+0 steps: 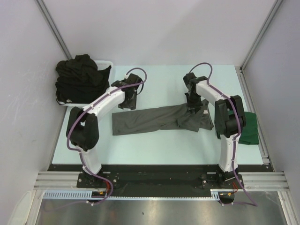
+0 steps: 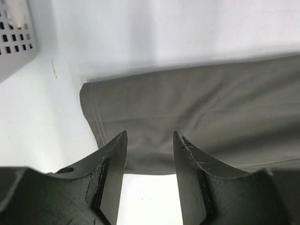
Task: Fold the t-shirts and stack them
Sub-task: Rotate the tshirt 90 degrees
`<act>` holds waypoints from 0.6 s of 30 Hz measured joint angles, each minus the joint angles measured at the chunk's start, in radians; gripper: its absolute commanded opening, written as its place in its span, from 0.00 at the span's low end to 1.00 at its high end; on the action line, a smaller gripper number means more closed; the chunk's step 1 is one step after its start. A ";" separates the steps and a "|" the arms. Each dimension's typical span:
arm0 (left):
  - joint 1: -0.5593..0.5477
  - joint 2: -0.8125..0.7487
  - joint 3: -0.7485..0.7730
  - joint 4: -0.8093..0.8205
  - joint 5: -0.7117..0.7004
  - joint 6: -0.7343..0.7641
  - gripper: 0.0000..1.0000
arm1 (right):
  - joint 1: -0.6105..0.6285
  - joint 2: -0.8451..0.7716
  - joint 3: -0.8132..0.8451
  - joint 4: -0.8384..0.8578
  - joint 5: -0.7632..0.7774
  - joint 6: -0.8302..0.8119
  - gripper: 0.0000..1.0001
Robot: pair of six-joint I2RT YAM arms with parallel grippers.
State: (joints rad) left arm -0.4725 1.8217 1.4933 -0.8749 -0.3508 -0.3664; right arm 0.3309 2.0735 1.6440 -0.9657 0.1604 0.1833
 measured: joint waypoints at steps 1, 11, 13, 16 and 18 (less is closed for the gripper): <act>-0.001 0.007 0.010 -0.002 0.005 0.006 0.49 | -0.008 0.000 0.001 0.001 0.010 0.000 0.29; -0.002 0.042 0.072 -0.012 0.016 0.058 0.49 | -0.030 -0.050 -0.034 0.029 0.073 0.012 0.17; -0.002 0.045 0.072 -0.016 0.018 0.063 0.49 | -0.040 -0.075 -0.054 0.032 0.077 0.019 0.15; -0.002 0.045 0.072 -0.021 0.018 0.071 0.49 | -0.066 -0.093 -0.068 0.034 0.089 0.025 0.11; -0.002 0.045 0.072 -0.021 0.018 0.075 0.49 | -0.085 -0.095 -0.076 0.038 0.095 0.027 0.09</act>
State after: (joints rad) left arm -0.4747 1.8668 1.5650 -0.8963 -0.3325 -0.2913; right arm 0.2455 1.9781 1.5684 -0.9276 0.2554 0.2104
